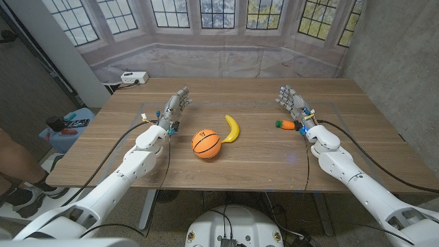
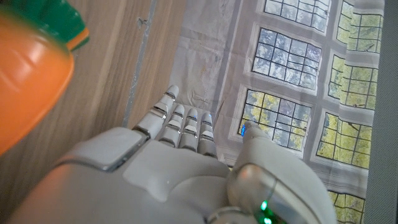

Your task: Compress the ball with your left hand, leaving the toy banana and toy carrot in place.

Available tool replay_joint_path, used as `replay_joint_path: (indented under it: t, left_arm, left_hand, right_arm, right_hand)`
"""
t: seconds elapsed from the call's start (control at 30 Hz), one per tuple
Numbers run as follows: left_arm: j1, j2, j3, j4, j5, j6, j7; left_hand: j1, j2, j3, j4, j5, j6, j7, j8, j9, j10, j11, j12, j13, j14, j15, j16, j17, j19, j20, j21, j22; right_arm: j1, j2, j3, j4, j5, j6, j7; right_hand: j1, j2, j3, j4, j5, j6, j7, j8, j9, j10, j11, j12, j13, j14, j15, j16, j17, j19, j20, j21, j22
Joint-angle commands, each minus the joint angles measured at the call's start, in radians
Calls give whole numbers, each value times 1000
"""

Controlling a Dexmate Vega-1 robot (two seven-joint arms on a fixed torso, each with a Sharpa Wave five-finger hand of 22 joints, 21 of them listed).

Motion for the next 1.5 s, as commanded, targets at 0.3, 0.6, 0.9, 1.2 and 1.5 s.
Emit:
replay_joint_path:
  t: [0.3, 0.6, 0.9, 1.2, 1.5]
  left_arm:
    - [20, 3, 4, -90, 22, 28, -5]
    - [53, 30, -11, -152, 31, 38, 14]
    - [88, 59, -27, -209, 33, 52, 27]
    - [112, 83, -36, -246, 37, 55, 24]
    - [142, 120, -45, -303, 45, 78, 31]
  left_hand:
    - [10, -2, 11, -9, 5, 9, 0, 6, 4, 3, 4, 7, -2, -2, 9, 4, 4, 3, 6, -1, 5]
    - [16, -6, 14, -22, 6, 8, 2, 6, 4, 4, 5, 8, -6, -3, 9, 2, 2, 3, 8, -6, 5]
    - [27, -6, 18, -38, 8, 9, 4, 6, 4, 3, 5, 8, -10, -3, 11, 2, 0, 5, 10, -12, 5]
    - [36, -8, 21, -53, 11, 9, 4, 6, 4, 3, 7, 8, -14, -4, 11, 1, -1, 5, 11, -18, 5]
    - [51, -12, 25, -78, 16, 7, 6, 6, 4, 2, 2, 8, -19, -4, 12, 1, -1, 7, 11, -26, 5]
  right_arm:
    - [-87, 41, 39, -41, 45, 74, 90]
    - [-86, 41, 44, -40, 40, 82, 101]
    - [-79, 43, 46, -34, 28, 98, 110]
    - [-92, 32, 53, -53, 18, 103, 99]
    - [-84, 31, 54, -45, 16, 112, 110]
  right_hand:
    - [7, 0, 10, -1, 4, 8, 0, 4, 4, 7, 0, 6, 2, 9, -2, 5, 2, 7, -3, 4, 5]
    - [5, -1, 13, -1, 3, 6, 1, 3, 4, 5, 1, 5, 2, 7, -1, 4, 2, 6, -2, 3, 5]
    - [5, -1, 16, -3, 3, 5, 1, 2, 4, 3, 4, 4, 2, 5, -1, 3, 1, 5, -2, 2, 5]
    - [5, -2, 19, -4, 2, 4, 1, 2, 3, 0, 3, 3, 1, 5, -1, 3, 1, 4, -1, 2, 5]
    - [4, -3, 21, -7, 1, 2, 2, 1, 3, -2, 1, 3, 1, 4, 0, 3, 1, 4, -1, 1, 5]
